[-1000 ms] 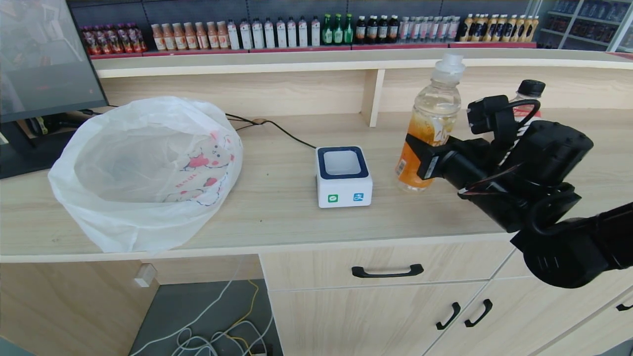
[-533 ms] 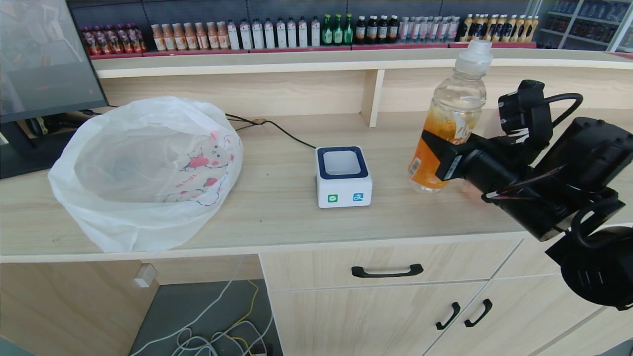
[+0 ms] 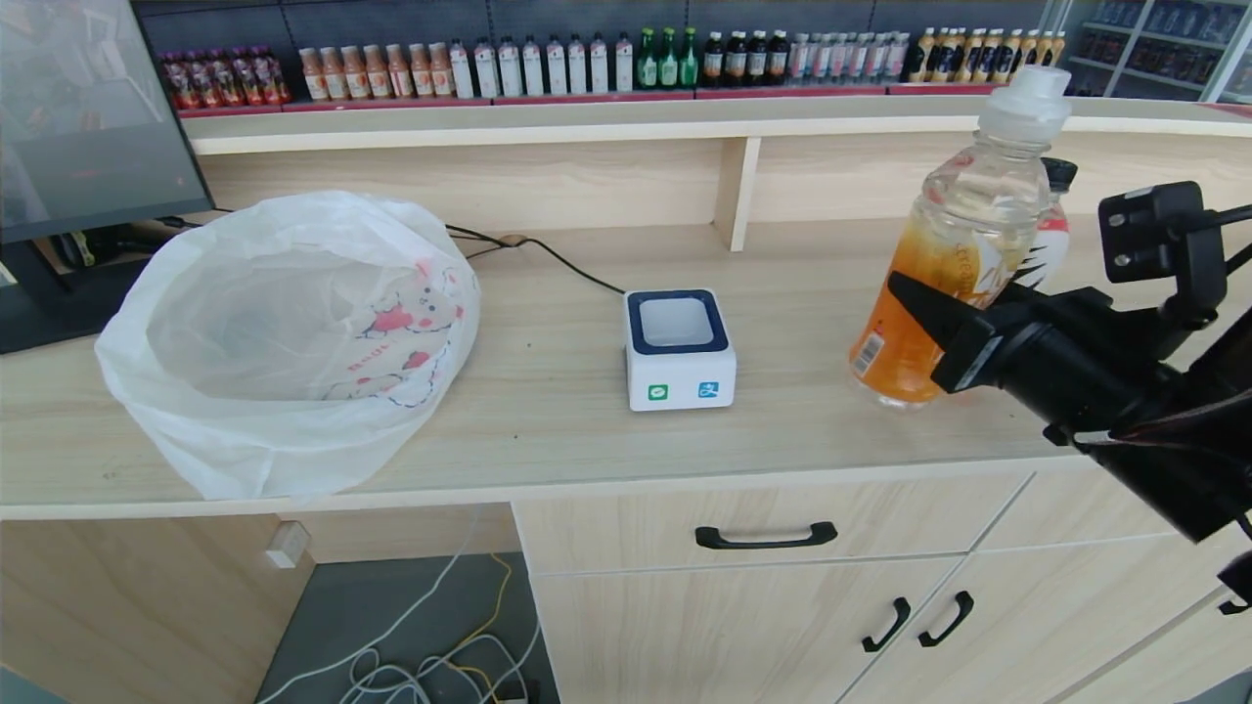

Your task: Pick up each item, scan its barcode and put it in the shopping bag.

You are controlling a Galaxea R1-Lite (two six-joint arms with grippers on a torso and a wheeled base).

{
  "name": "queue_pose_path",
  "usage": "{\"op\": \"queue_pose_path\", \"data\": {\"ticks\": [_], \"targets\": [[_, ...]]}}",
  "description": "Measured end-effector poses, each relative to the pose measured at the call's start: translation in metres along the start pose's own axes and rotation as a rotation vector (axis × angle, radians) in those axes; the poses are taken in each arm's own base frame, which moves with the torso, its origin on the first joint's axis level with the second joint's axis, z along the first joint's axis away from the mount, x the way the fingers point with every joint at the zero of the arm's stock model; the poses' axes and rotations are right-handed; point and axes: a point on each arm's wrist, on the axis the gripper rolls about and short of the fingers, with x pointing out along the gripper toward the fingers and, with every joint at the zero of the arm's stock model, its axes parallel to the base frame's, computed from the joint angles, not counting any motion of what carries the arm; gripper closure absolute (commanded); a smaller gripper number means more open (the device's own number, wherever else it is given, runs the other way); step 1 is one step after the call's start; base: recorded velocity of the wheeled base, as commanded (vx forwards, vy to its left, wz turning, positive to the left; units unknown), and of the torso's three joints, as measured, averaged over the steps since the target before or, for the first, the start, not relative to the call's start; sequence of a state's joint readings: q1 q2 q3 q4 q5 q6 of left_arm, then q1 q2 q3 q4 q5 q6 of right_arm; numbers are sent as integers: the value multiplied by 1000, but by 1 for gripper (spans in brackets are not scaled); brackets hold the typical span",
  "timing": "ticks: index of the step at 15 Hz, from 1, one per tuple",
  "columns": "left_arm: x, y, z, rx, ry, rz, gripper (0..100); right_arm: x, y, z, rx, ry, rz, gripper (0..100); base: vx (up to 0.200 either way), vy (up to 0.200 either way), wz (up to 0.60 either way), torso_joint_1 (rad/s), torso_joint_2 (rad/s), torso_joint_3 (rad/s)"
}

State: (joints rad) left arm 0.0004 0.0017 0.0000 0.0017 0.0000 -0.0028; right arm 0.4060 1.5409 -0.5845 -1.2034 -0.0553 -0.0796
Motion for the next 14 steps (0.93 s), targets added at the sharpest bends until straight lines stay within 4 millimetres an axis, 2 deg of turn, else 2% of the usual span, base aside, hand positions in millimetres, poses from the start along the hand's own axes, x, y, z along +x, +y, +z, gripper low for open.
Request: {"op": "queue_pose_path", "data": {"ticks": [4, 8, 14], "targets": [[0, 0, 0, 0, 0, 0, 0, -29, 7, 6, 10, -4, 50, 100, 0, 0, 0, 0, 0, 0], [0, 0, 0, 0, 0, 0, 0, -58, 10, 4, 46, 10, 144, 100, 0, 0, 0, 0, 0, 0], [0, 0, 0, 0, 0, 0, 0, -71, 13, 8, 133, 0, 174, 100, 0, 0, 0, 0, 0, 0]]}}
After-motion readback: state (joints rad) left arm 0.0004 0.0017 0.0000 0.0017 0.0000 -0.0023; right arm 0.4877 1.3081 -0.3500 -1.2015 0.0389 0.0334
